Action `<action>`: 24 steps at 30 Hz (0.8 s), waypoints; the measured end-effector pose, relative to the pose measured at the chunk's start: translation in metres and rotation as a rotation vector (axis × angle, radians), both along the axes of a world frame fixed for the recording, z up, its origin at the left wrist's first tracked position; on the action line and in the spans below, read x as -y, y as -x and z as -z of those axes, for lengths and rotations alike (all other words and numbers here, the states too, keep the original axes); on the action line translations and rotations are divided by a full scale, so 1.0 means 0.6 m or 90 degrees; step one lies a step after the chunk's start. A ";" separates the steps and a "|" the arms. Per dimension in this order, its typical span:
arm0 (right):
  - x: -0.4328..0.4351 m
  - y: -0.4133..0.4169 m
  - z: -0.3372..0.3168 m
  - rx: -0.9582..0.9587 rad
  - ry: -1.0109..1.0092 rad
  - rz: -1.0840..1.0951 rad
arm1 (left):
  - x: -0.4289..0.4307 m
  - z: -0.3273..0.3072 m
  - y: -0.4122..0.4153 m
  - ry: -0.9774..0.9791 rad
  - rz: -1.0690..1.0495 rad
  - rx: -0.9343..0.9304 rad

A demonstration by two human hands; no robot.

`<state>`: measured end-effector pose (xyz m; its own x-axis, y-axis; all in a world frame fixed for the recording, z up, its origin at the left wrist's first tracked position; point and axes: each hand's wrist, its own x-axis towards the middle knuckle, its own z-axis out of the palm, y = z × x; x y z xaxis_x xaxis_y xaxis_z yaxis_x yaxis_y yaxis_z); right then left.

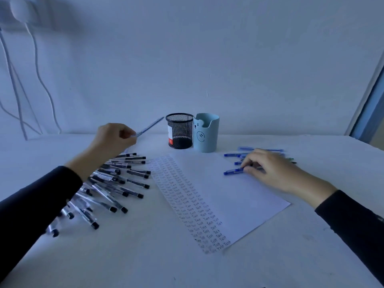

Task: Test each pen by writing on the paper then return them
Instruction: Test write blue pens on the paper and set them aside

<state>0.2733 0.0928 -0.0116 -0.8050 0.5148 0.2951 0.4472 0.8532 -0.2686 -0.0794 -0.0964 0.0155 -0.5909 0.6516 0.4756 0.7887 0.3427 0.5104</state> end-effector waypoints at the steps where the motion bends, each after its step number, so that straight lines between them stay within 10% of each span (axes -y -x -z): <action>1: 0.004 0.003 0.001 -0.024 -0.010 -0.008 | -0.001 0.001 0.010 0.019 -0.010 0.014; 10: 0.059 0.022 0.002 -0.047 -0.039 -0.112 | -0.064 0.018 0.045 0.246 -0.091 -0.063; 24: 0.079 0.024 0.007 -0.167 0.176 -0.128 | -0.061 0.040 0.067 0.231 -0.153 -0.035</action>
